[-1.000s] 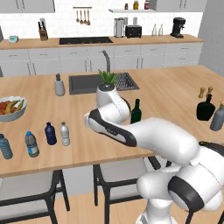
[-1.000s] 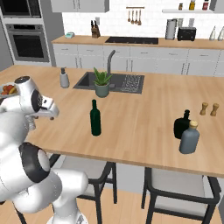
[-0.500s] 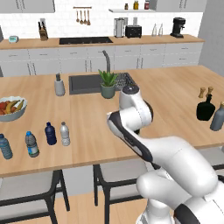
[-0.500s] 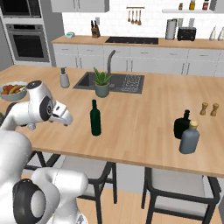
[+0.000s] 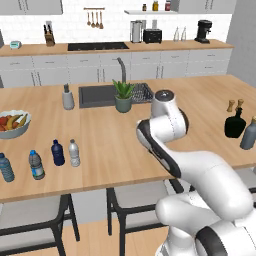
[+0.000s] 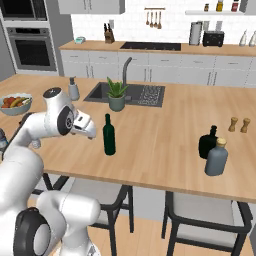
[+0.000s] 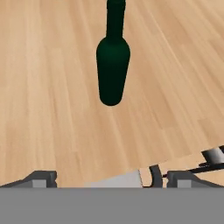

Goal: Move the plastic bottles in the middle to the plastics group, and the glass bottles in the middle to the glass group.

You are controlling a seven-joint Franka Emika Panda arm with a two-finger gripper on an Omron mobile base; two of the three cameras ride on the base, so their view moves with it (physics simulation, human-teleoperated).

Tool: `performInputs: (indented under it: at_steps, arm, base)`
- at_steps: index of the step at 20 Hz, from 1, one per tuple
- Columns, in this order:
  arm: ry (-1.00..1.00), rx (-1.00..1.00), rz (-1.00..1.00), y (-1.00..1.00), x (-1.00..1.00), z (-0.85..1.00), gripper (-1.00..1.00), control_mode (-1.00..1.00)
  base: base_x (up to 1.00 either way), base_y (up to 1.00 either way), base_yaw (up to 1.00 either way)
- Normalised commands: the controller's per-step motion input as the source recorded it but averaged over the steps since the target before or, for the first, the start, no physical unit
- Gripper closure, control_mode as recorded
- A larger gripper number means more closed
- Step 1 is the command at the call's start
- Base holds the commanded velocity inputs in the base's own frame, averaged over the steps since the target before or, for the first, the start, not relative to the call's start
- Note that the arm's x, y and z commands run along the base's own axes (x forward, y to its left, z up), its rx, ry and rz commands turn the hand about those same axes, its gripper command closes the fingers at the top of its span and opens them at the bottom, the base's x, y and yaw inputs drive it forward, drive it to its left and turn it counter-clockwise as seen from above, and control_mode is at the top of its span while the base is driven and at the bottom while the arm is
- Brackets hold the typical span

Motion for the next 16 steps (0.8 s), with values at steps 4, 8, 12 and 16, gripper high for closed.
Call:
performInputs:
  at_steps: [4, 8, 12, 16]
  arm:
    - [0.0, -0.01, 0.18, -0.51, 0.69, 0.0, -1.0, -1.0]
    - [-0.01, 0.0, 0.21, -0.46, 0.6, 0.0, -1.0, -1.0]
    - [0.0, 0.04, 0.1, -0.28, 0.04, 0.0, -1.0, -1.0]
    - [-0.01, 0.01, 0.06, 0.0, 0.04, 0.0, -1.0, -1.0]
  base:
    - [0.0, 0.0, 0.0]
    - [0.0, 0.0, 0.0]
    - [0.0, 0.0, 0.0]
    - [0.0, 0.0, 0.0]
